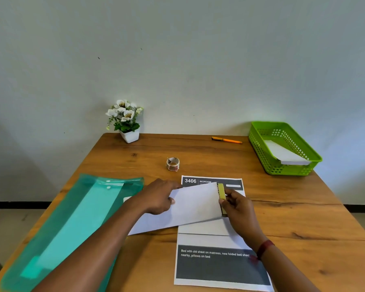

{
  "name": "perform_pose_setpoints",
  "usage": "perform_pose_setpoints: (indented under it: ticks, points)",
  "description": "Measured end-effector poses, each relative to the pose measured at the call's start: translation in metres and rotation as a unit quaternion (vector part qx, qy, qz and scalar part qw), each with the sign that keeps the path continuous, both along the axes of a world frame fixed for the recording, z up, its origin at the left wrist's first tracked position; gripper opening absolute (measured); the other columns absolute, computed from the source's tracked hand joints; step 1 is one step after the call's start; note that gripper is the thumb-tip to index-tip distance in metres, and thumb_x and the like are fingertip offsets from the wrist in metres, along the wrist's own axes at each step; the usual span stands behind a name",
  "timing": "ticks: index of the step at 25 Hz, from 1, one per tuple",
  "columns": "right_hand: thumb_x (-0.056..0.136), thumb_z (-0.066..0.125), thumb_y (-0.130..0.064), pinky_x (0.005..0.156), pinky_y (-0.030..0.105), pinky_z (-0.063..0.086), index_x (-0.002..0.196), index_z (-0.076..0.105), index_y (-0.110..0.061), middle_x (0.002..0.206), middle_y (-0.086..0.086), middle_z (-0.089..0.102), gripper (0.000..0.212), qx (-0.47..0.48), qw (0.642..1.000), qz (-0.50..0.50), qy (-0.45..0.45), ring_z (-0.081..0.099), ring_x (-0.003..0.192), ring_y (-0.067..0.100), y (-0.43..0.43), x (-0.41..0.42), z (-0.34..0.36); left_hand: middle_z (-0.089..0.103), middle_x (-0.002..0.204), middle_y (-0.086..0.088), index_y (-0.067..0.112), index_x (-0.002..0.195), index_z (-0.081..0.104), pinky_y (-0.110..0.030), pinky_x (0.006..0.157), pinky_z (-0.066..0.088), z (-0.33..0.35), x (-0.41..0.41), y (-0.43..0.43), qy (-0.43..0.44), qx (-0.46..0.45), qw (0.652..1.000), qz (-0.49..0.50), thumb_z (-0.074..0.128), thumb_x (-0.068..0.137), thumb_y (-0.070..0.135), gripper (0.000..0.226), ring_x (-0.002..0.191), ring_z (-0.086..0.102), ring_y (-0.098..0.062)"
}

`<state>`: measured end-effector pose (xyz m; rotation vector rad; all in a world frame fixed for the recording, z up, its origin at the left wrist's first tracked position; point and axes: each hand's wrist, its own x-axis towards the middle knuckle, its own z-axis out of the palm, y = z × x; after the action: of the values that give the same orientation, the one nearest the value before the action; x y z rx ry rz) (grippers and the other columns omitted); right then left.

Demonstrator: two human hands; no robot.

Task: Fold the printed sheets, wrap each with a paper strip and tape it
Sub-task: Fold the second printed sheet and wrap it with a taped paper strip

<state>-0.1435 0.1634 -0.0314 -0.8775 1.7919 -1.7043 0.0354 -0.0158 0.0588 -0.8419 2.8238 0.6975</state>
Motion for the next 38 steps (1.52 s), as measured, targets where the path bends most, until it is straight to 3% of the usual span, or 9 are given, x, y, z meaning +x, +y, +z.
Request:
perform_pose_setpoints:
  ticks: [3,6,9,14,20,24,28,33,38]
  points:
    - [0.098,0.051,0.004,0.069,0.030,0.058,0.114,0.069,-0.012,0.100,0.005,0.077,0.029,-0.012,0.996,0.018,-0.084,0.073,0.087,0.021,0.000,0.003,0.007,0.042,0.149,0.002,0.034,0.151,0.026,-0.052,0.105,0.038,-0.006,0.000,0.010,-0.006,-0.109,0.994,-0.016,0.060,0.094,0.044,0.067,0.135,0.042,-0.026]
    - [0.099,0.051,0.001,0.062,0.032,0.057,0.112,0.069,-0.011,0.101,0.009,0.076,0.025,-0.024,0.991,0.019,-0.132,0.072,0.083,0.021,-0.002,0.006,0.012,0.022,0.155,-0.001,0.032,0.154,-0.009,-0.062,0.115,0.017,-0.019,-0.005,0.028,-0.005,-0.172,0.984,-0.052,0.060,0.075,0.076,0.113,0.141,0.024,-0.027]
    - [0.099,0.052,0.001,0.060,0.032,0.057,0.111,0.070,-0.010,0.103,0.011,0.075,0.024,-0.042,0.984,0.042,-0.167,0.071,0.081,0.018,-0.001,0.007,0.019,0.012,0.157,-0.003,0.030,0.151,-0.024,-0.065,0.117,-0.005,-0.032,-0.010,0.045,0.038,-0.221,0.972,-0.071,0.061,0.066,0.083,0.131,0.145,0.014,-0.029]
    - [0.095,0.059,-0.009,0.073,0.042,0.058,0.117,0.069,-0.011,0.113,0.015,0.072,0.025,-0.052,0.966,0.129,-0.217,0.070,0.092,0.022,0.010,-0.003,0.037,0.025,0.143,-0.008,0.019,0.155,-0.008,-0.059,0.117,-0.005,-0.033,-0.011,0.052,0.122,-0.307,0.941,-0.075,0.067,0.065,0.072,0.129,0.132,0.029,-0.030]
    - [0.086,0.071,-0.002,0.065,0.041,0.059,0.117,0.070,-0.011,0.111,0.012,0.074,0.032,-0.034,0.975,0.155,-0.153,0.073,0.093,0.030,0.013,-0.008,0.052,0.037,0.131,-0.014,0.008,0.156,0.012,-0.063,0.118,0.012,-0.022,-0.014,0.052,0.167,-0.370,0.909,-0.099,0.075,0.061,0.061,0.126,0.122,0.039,-0.033]
    - [0.085,0.070,0.004,0.069,0.045,0.062,0.109,0.075,-0.012,0.102,0.012,0.076,0.029,-0.011,0.988,0.116,-0.102,0.074,0.091,0.031,0.004,-0.003,0.052,0.037,0.131,-0.015,0.007,0.155,0.013,-0.064,0.117,0.013,-0.016,-0.014,0.049,0.134,-0.397,0.901,-0.109,0.081,0.062,0.051,0.124,0.123,0.040,-0.034]
    - [0.083,0.069,0.008,0.062,0.033,0.058,0.098,0.078,-0.011,0.091,0.010,0.078,0.025,-0.015,0.996,0.069,-0.054,0.074,0.080,0.023,-0.004,0.000,0.050,0.037,0.134,-0.019,0.006,0.156,0.010,-0.069,0.115,0.015,-0.015,-0.009,0.046,0.092,-0.429,0.891,-0.111,0.082,0.063,0.038,0.122,0.127,0.041,-0.039]
    - [0.083,0.069,0.008,0.061,0.031,0.057,0.096,0.077,-0.007,0.091,0.013,0.077,0.022,-0.023,0.995,0.048,-0.085,0.072,0.076,0.020,-0.002,-0.005,0.042,0.039,0.139,-0.020,0.007,0.157,0.006,-0.069,0.116,0.004,-0.013,0.001,0.034,0.069,-0.447,0.887,-0.091,0.074,0.067,0.032,0.115,0.130,0.037,-0.039]
    - [0.084,0.071,0.004,0.061,0.034,0.058,0.094,0.076,-0.008,0.092,0.012,0.077,0.017,-0.008,0.992,0.038,-0.118,0.075,0.079,0.025,0.005,-0.016,0.031,0.044,0.134,-0.016,0.006,0.154,0.018,-0.071,0.114,0.010,-0.019,0.017,0.014,0.065,-0.437,0.893,-0.090,0.072,0.066,0.033,0.107,0.122,0.047,-0.034]
